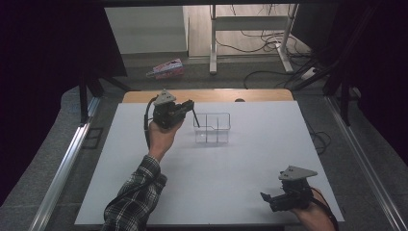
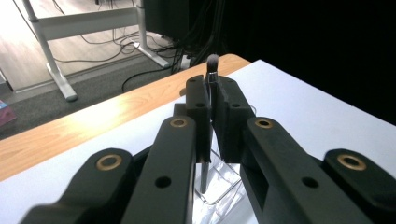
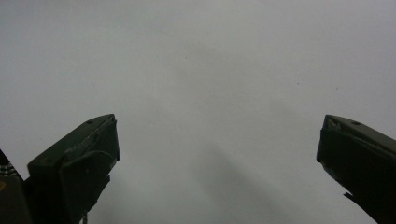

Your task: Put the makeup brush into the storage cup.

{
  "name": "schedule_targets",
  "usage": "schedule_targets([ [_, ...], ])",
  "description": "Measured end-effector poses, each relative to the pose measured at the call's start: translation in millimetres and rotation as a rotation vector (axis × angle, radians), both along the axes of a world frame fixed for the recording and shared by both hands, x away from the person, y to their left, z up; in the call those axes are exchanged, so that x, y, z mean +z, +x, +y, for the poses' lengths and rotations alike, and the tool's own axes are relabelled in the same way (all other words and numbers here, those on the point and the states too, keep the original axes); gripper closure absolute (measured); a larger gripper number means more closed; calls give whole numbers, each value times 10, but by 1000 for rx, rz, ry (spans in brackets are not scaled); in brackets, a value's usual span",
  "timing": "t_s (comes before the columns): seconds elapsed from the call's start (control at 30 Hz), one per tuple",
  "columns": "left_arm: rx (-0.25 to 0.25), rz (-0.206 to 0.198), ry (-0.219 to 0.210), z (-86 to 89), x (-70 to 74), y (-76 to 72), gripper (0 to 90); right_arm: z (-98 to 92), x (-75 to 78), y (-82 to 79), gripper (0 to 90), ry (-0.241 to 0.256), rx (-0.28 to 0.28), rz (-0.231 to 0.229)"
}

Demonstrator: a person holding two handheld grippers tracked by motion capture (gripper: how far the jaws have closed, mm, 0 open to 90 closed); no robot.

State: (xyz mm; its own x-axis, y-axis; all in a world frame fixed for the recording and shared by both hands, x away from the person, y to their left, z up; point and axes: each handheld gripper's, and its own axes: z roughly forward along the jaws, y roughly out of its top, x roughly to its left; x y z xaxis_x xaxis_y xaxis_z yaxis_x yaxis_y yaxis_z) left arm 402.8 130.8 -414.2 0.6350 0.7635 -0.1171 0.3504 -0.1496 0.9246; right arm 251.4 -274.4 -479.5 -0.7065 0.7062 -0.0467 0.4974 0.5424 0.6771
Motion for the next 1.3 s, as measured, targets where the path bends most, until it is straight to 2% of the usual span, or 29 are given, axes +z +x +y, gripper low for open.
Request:
schedule_targets([
  [1.3,-3,65,16,-121,-403,32,856,40,-40,-11,0,-37,34,23],
])
